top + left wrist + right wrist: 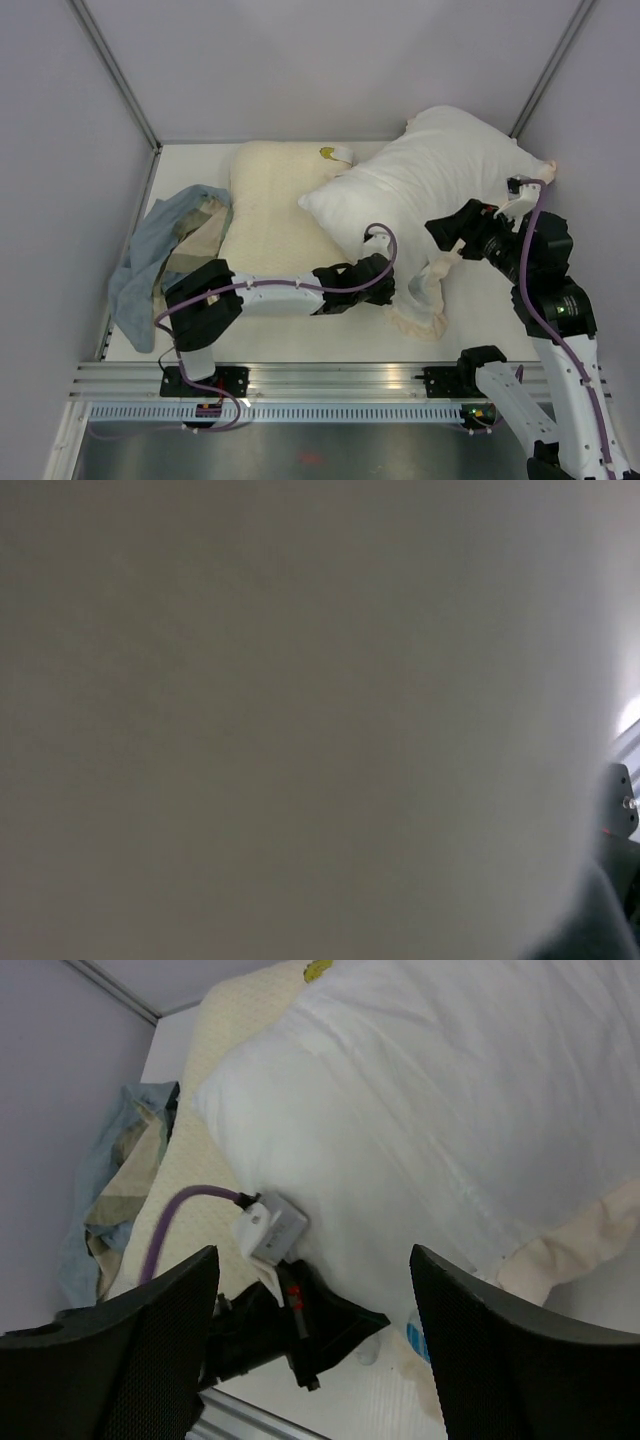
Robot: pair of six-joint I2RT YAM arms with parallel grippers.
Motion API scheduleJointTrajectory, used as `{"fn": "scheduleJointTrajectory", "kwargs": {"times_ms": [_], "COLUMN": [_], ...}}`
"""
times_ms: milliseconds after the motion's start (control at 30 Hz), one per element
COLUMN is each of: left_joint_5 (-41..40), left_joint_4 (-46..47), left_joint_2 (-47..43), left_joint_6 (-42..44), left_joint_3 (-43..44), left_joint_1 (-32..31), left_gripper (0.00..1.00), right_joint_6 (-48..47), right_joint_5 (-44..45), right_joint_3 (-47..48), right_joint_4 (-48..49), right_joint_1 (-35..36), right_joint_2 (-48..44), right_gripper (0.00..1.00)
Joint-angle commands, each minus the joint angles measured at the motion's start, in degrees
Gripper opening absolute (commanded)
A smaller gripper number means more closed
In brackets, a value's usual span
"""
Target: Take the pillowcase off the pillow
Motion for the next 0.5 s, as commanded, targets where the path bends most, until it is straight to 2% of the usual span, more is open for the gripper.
{"fn": "scheduleJointTrajectory", "kwargs": {"times_ms": [0,100,233,300,467], "left_joint_5": [-3.1,-3.2,3.2,3.6,4.2], "left_joint_4": [1.1,-1.7,-10.3,-10.4,-11.1], "left_joint_2": [-8.8,-16.1,-21.4,-25.3,-30.5], "left_joint_6": [6.9,11.0,12.2,12.4,11.9], "left_joint_3": [3.6,3.8,6.7,5.0,1.4], "left_joint_1": [0.8,1.2,3.9,3.9,3.9], "left_gripper": [0.02,0.02,0.02,0.02,0.02], "right_joint_6": [-2.4,-3.6,-3.2,-2.8,-2.1], "right_joint_5": [0.6,2.7,4.2,4.6,2.8], "right_joint_3": [-2.4,-4.9,-9.9,-11.5,-14.6], "right_joint_4": [-2.8,-3.9,-1.3,-0.2,3.1], "right_joint_1": [0.1,0.1,0.1,0.1,0.1], "right_joint_2": [0.1,1.1,1.4,1.9,4.1], "right_gripper": [0.83,0.81,0.72,0.67,0.64]}}
